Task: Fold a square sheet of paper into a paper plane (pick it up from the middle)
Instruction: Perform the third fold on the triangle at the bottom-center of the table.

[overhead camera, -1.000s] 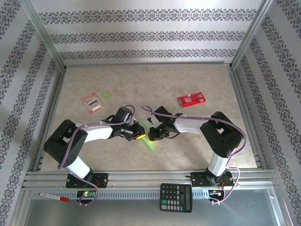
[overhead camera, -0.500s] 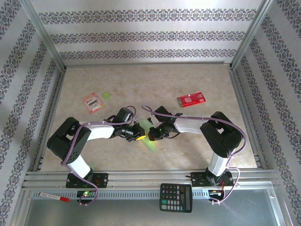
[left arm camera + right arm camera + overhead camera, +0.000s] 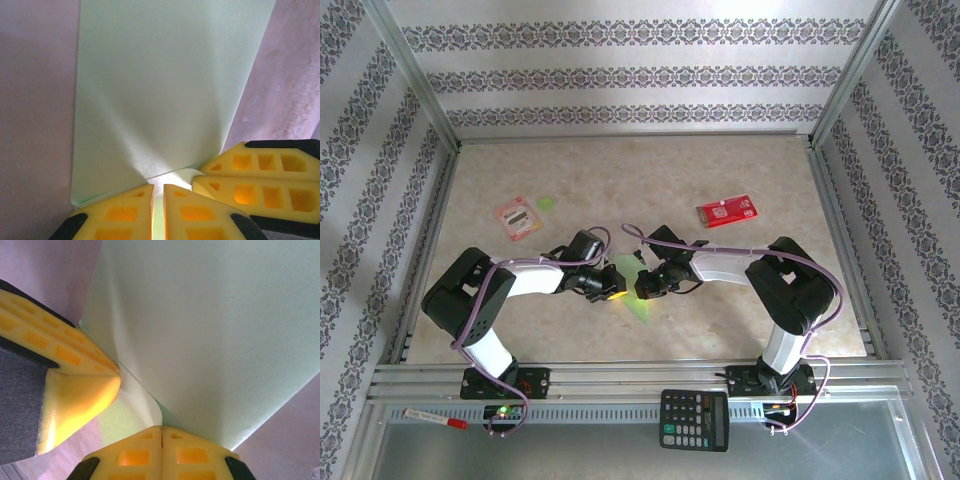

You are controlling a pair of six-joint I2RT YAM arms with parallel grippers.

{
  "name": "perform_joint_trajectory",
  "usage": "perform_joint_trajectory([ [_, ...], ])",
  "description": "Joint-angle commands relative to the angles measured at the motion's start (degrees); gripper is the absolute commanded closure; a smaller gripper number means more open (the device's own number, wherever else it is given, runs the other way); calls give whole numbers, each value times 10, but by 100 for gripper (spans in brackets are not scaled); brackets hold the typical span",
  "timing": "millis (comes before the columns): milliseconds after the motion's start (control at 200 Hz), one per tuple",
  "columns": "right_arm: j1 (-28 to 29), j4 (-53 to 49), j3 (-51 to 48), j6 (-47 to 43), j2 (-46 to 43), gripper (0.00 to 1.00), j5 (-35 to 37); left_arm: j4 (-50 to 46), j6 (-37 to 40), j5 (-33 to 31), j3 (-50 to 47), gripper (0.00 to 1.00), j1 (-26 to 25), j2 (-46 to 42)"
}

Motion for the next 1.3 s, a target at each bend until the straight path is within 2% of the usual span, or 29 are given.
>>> perform_joint_trajectory([
  [0, -4, -20, -22, -16, 25, 100, 24, -30, 21, -15, 8, 86, -4, 6],
  [260, -5, -21, -22, -16, 25, 100, 27, -21, -10, -6, 6, 81, -26, -47],
  [410, -5, -20, -22, -16, 26, 100, 26, 28, -40, 6, -7, 81, -35, -28],
  [859, -6, -22, -15, -18, 31, 99, 23, 28, -26, -12, -35, 83, -35, 1],
  [1094, -9, -21, -20, -14, 31, 99, 19, 69, -67, -10, -50, 82, -62, -53],
  [1299, -12, -13, -26, -7, 30, 99, 16, 135, -109, -11, -70, 83, -86, -35],
])
